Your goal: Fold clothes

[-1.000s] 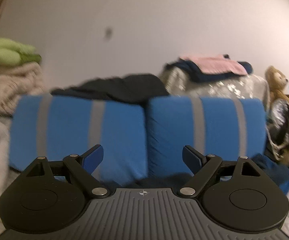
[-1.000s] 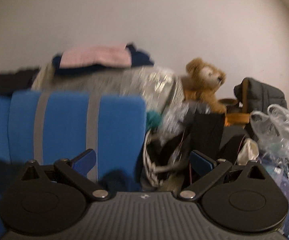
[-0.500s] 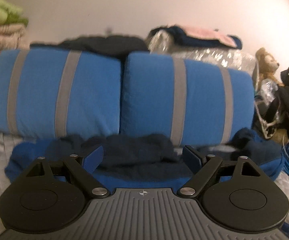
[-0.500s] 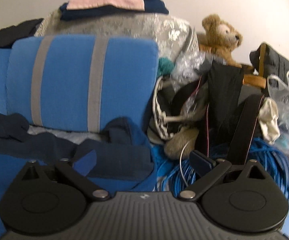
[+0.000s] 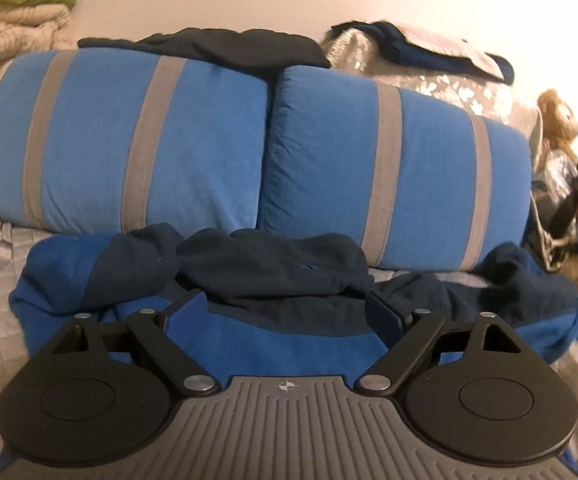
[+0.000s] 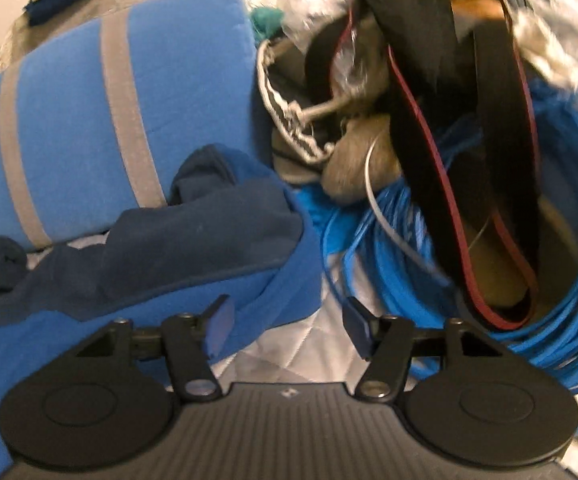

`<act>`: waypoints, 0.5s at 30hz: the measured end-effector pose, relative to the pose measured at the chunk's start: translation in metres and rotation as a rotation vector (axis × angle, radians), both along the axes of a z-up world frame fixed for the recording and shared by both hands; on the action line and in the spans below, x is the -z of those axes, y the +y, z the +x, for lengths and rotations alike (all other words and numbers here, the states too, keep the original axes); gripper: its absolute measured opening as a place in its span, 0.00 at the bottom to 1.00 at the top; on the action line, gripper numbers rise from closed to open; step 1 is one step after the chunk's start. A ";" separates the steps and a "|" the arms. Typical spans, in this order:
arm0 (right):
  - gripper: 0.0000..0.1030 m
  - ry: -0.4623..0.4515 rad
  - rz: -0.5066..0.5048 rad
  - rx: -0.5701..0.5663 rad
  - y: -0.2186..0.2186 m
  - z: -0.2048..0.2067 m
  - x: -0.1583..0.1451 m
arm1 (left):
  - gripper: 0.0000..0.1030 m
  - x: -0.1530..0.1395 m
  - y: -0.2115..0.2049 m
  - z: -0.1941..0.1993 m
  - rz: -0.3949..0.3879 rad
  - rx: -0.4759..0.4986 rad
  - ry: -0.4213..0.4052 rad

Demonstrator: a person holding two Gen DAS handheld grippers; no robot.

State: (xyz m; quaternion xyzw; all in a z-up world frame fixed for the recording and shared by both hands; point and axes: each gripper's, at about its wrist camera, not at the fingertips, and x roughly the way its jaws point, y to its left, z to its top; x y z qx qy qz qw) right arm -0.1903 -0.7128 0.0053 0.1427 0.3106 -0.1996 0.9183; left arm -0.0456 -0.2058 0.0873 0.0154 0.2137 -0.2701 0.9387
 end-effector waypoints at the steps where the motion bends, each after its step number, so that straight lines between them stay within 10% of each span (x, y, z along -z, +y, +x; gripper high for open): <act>1: 0.61 -0.003 0.019 0.005 -0.002 0.002 0.005 | 0.84 0.001 -0.002 0.000 0.010 0.013 0.001; 8: 0.50 0.010 0.044 0.039 -0.012 0.028 0.023 | 0.84 0.003 -0.006 0.000 0.019 0.038 0.010; 15: 0.12 0.036 0.090 0.059 -0.017 0.045 0.037 | 0.84 0.006 -0.005 0.005 0.004 0.040 0.049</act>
